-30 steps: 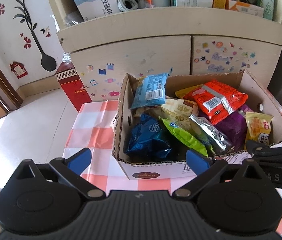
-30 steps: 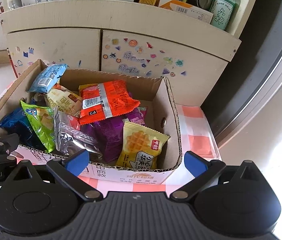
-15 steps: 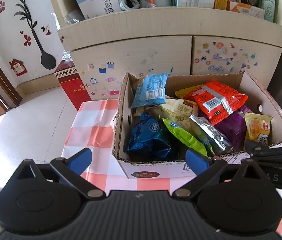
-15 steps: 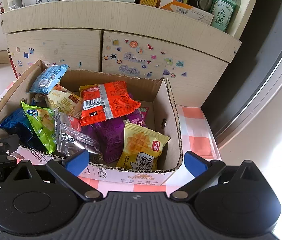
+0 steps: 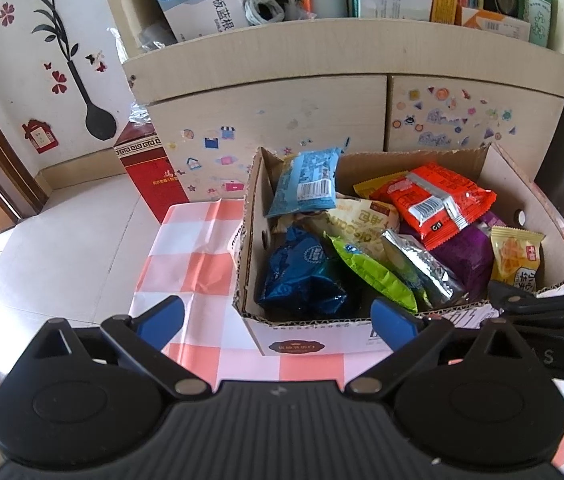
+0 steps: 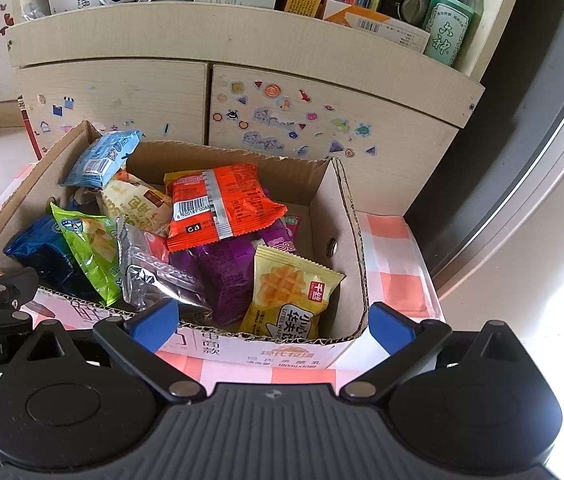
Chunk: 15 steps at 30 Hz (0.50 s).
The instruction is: Organize snacks
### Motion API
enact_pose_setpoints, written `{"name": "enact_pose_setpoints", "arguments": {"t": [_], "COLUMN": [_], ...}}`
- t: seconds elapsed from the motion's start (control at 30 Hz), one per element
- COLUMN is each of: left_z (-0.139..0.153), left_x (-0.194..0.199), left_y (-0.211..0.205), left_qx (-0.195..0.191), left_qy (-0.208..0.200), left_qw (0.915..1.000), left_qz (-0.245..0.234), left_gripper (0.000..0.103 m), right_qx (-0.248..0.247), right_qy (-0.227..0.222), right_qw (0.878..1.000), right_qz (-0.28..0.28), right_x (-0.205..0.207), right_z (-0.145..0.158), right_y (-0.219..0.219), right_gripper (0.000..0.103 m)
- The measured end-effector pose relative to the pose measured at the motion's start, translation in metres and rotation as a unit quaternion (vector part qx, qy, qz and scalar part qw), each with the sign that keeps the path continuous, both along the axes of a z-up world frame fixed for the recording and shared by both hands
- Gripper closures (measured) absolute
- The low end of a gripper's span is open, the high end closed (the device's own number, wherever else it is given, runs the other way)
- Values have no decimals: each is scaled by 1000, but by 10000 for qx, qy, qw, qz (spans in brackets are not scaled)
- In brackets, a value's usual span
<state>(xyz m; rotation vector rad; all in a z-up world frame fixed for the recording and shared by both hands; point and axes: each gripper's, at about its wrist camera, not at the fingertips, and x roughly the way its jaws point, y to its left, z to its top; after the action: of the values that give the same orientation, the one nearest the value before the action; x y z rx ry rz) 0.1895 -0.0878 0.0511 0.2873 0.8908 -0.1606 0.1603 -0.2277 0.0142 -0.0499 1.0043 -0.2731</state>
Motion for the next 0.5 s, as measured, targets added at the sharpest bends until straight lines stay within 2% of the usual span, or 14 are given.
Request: {"name": "enact_pose_setpoints", "arguments": {"t": [0.5], "left_z": [12], "left_x": [-15], "left_y": [6], "left_qx": [70], "left_qy": [-120], "left_qw": [9999], "left_qz": [-19], "left_gripper": [4], "right_qx": [-72], "right_qy": [-8], "right_qw": [9999], "right_qz": [149], "right_x": [-13], "right_z": [12], "right_y": [10], "right_gripper": [0]}}
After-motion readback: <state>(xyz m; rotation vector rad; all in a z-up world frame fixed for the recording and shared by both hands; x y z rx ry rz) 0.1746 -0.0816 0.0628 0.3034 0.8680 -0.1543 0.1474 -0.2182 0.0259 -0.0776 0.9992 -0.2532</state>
